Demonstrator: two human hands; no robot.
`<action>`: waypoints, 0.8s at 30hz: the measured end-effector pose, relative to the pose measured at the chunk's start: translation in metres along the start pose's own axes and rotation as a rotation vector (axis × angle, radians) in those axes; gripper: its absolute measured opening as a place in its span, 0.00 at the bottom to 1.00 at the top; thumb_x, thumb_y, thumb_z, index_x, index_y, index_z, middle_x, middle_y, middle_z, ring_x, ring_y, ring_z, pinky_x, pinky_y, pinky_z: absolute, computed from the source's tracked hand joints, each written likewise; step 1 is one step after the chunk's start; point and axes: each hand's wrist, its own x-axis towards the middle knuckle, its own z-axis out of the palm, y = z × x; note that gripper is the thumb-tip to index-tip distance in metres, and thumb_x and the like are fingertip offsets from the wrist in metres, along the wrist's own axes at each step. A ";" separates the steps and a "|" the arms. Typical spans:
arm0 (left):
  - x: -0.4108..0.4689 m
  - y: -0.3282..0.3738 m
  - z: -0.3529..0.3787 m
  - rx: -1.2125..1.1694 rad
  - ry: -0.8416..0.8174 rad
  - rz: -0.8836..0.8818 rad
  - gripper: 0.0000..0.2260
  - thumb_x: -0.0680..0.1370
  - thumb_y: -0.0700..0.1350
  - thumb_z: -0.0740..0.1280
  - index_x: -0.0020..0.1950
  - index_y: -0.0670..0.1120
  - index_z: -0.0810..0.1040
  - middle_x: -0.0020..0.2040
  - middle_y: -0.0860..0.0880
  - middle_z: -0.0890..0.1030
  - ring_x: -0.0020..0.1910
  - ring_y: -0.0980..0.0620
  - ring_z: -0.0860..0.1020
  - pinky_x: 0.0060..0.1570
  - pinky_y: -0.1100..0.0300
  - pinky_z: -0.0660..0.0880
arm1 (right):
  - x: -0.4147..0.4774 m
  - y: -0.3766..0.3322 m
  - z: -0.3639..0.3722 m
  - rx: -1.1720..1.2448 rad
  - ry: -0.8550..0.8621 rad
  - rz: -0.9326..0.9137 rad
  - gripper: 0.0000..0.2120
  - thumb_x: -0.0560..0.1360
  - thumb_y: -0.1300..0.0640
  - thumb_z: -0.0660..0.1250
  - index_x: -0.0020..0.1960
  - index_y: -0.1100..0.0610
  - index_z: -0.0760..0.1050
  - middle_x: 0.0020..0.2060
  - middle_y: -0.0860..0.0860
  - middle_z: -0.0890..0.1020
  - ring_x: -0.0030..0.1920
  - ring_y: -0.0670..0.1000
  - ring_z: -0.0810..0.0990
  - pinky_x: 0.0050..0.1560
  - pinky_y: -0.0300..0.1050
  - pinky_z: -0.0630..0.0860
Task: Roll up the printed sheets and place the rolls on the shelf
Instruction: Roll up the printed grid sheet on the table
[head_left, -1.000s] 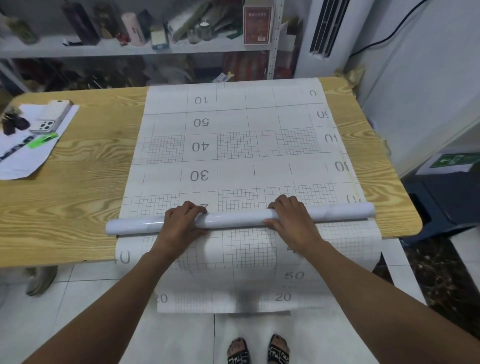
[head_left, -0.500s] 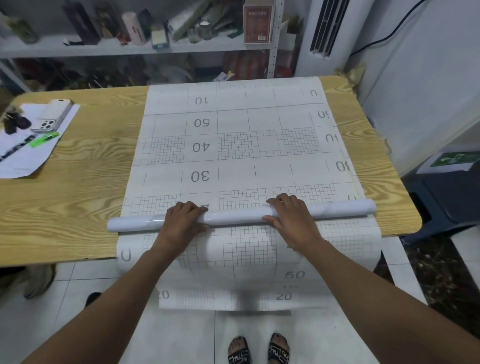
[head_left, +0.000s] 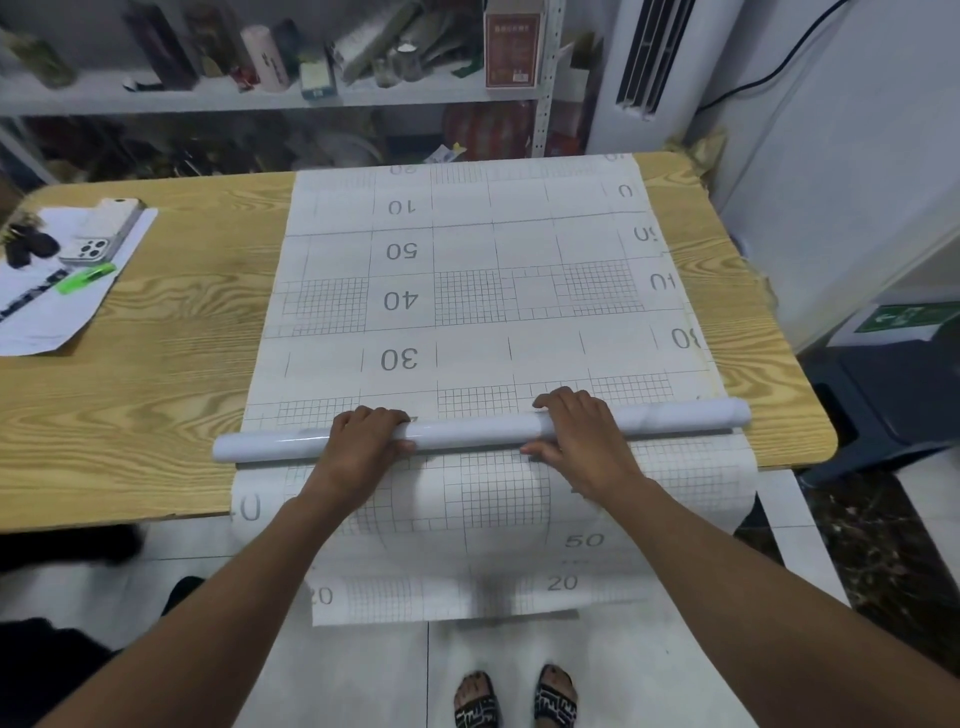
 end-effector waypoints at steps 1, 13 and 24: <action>0.000 -0.002 0.002 0.006 0.007 0.010 0.13 0.78 0.48 0.62 0.60 0.46 0.74 0.54 0.49 0.77 0.54 0.49 0.70 0.58 0.59 0.56 | 0.000 0.000 0.000 0.006 -0.004 0.001 0.26 0.71 0.40 0.68 0.61 0.57 0.72 0.55 0.51 0.76 0.52 0.54 0.72 0.55 0.47 0.65; -0.001 -0.004 0.003 0.114 0.074 0.072 0.14 0.75 0.46 0.67 0.59 0.43 0.76 0.46 0.44 0.76 0.45 0.42 0.73 0.49 0.51 0.65 | 0.001 0.000 -0.002 -0.007 0.003 -0.007 0.23 0.72 0.42 0.67 0.58 0.56 0.71 0.54 0.50 0.74 0.52 0.51 0.70 0.54 0.44 0.65; -0.002 0.000 0.004 0.059 0.067 -0.007 0.18 0.75 0.48 0.67 0.64 0.45 0.72 0.56 0.44 0.75 0.52 0.43 0.74 0.57 0.51 0.65 | 0.001 -0.001 -0.006 -0.067 -0.045 -0.002 0.22 0.75 0.41 0.62 0.62 0.55 0.72 0.57 0.50 0.72 0.56 0.52 0.68 0.57 0.45 0.66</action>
